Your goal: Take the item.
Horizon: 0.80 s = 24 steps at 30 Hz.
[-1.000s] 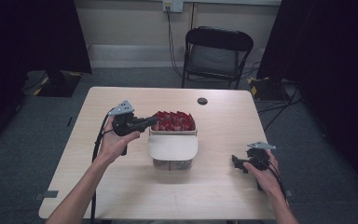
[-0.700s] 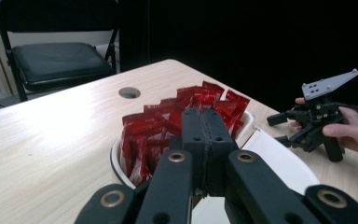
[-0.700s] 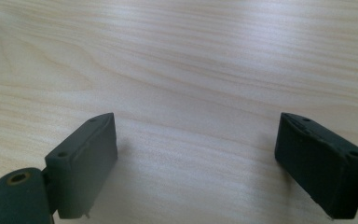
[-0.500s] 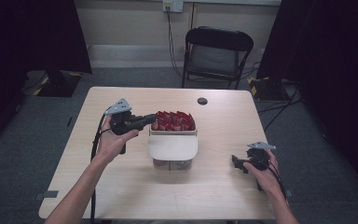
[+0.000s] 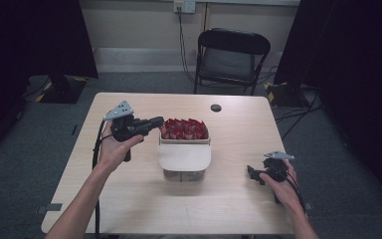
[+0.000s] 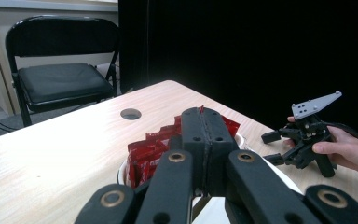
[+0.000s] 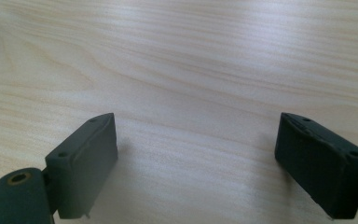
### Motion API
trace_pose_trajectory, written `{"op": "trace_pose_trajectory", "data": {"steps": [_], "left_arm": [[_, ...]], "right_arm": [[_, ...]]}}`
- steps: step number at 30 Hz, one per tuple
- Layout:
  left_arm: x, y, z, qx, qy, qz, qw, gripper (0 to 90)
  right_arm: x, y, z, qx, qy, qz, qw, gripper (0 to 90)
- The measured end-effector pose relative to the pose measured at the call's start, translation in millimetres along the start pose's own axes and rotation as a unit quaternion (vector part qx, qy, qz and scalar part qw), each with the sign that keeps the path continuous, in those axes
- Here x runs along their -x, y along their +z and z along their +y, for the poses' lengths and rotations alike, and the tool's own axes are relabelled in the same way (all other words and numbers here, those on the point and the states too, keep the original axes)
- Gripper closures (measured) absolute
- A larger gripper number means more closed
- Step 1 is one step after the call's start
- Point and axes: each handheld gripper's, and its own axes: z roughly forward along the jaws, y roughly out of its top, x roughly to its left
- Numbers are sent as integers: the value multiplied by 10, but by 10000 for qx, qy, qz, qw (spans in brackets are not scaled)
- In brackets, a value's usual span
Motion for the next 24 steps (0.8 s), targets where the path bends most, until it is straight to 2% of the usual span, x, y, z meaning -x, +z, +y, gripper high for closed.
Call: {"op": "trace_pose_trajectory", "data": {"steps": [19, 24], "left_arm": [[-21, -122, 87, 221, -3, 27, 9998, 899], [-5, -149, 118, 229, 95, 37, 9997, 899]], "right_arm": [[1, 0, 0, 0, -2, 8, 10000, 123], [1, 0, 0, 0, -2, 8, 10000, 123]]}}
